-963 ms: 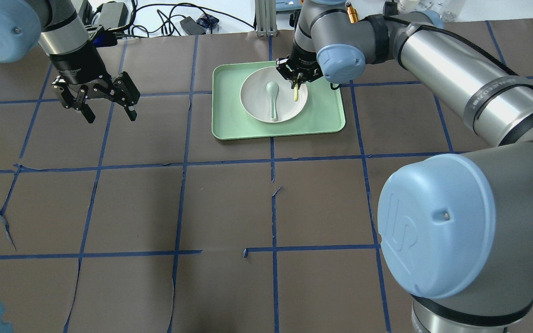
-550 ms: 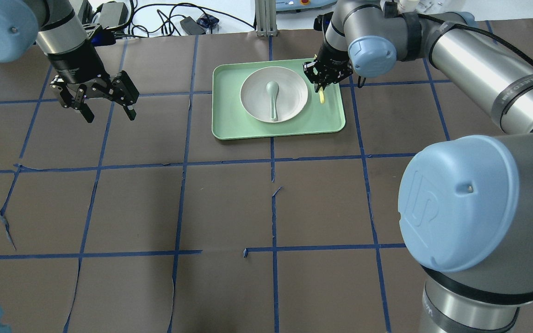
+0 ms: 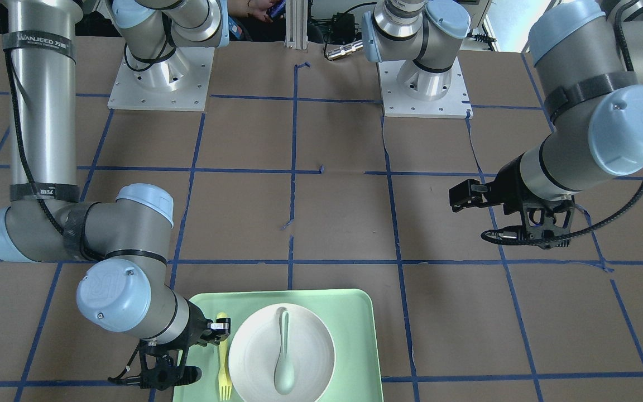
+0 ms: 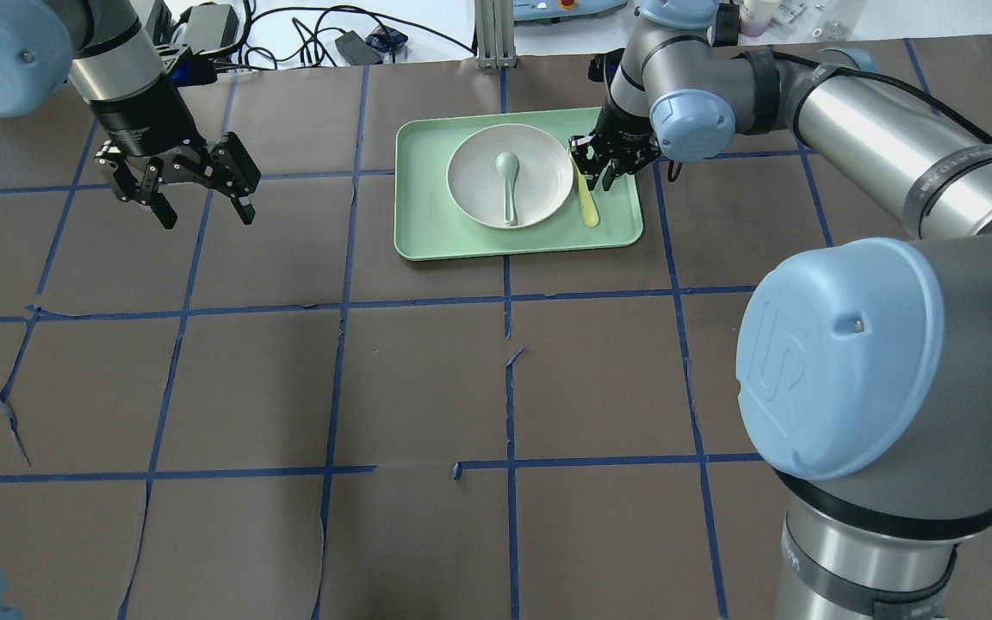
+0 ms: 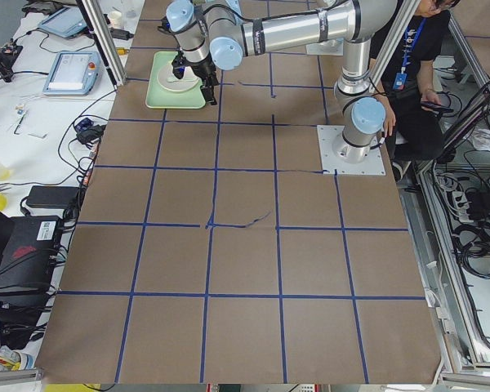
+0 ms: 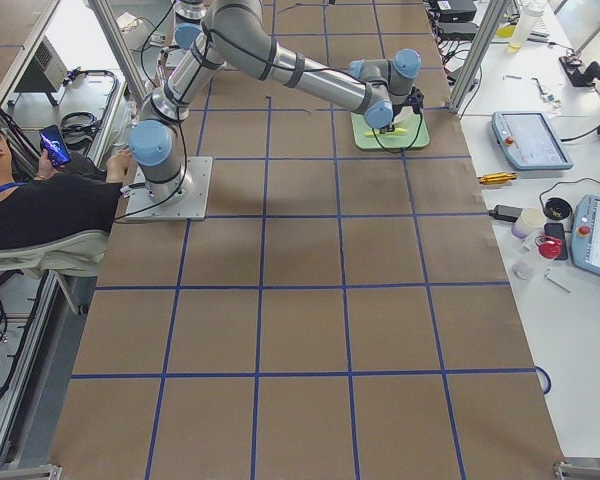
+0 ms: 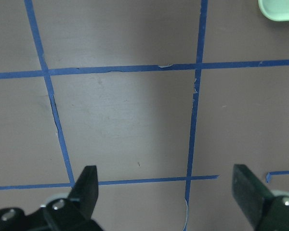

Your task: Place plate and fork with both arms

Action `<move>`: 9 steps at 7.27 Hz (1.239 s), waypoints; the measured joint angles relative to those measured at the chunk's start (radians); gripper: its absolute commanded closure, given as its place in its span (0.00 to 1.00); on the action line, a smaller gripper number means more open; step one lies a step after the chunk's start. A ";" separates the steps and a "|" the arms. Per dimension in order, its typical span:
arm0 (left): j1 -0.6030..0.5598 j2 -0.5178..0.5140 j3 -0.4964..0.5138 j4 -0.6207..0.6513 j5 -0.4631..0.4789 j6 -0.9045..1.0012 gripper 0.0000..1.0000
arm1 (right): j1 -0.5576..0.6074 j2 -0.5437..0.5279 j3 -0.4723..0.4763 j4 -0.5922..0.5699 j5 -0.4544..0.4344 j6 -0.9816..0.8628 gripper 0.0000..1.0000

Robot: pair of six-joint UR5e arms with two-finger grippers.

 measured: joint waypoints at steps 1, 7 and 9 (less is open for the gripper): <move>-0.002 0.002 0.001 0.000 0.001 -0.001 0.00 | 0.000 -0.026 0.003 0.010 -0.015 0.000 0.00; -0.033 0.047 0.004 0.042 0.001 -0.139 0.00 | 0.011 -0.420 0.046 0.487 -0.166 -0.002 0.00; -0.130 0.037 -0.038 0.145 0.009 -0.284 0.00 | 0.018 -0.497 0.047 0.563 -0.166 0.005 0.00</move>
